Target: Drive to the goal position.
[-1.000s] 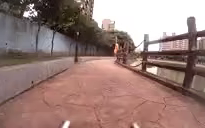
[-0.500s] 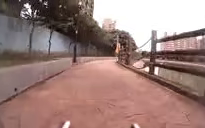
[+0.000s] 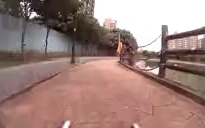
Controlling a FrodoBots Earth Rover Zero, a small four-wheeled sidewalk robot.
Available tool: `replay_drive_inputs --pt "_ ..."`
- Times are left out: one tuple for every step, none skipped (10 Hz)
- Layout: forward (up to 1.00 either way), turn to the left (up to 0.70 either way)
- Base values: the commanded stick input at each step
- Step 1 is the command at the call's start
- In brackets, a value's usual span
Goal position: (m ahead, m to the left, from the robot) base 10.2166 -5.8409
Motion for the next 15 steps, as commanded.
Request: replay_drive_inputs --pt "1.0 0.0" --pt "1.0 0.0" --pt "1.0 0.0" --pt "1.0 0.0" --pt "1.0 0.0" --pt "1.0 0.0" --pt "1.0 0.0" --pt "1.0 0.0" --pt "1.0 0.0" --pt "1.0 0.0" --pt "1.0 0.0" --pt "1.0 0.0" --pt "1.0 0.0" --pt "1.0 0.0" --pt "1.0 0.0"
